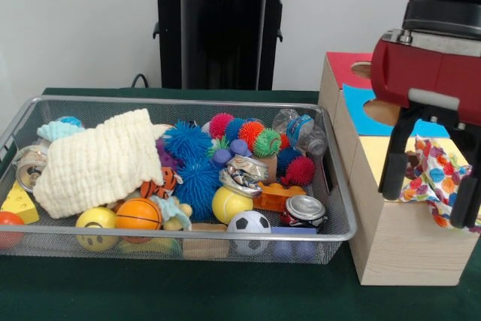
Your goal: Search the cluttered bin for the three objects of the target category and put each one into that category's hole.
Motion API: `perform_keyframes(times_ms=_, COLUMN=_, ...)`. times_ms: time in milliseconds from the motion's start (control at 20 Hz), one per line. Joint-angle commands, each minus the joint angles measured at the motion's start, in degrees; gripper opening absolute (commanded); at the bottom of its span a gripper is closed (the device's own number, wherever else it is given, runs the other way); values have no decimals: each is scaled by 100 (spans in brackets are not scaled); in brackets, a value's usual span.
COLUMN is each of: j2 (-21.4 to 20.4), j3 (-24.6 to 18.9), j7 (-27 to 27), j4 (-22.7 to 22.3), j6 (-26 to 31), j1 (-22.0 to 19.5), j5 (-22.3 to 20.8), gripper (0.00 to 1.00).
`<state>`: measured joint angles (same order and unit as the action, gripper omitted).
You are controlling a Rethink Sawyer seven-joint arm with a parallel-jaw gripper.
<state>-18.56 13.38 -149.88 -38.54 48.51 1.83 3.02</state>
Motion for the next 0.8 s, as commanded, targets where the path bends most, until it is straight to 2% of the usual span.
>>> perform_keyframes(times_ms=50, j2=-81, j3=-546, j7=894, j4=-1252, j6=-236, j1=-151, j5=-311, gripper=100)
perform_keyframes(times_ms=800, j2=-101, j3=-620, j7=794, j4=-1361, j6=-299, j1=-162, j5=-403, gripper=100)
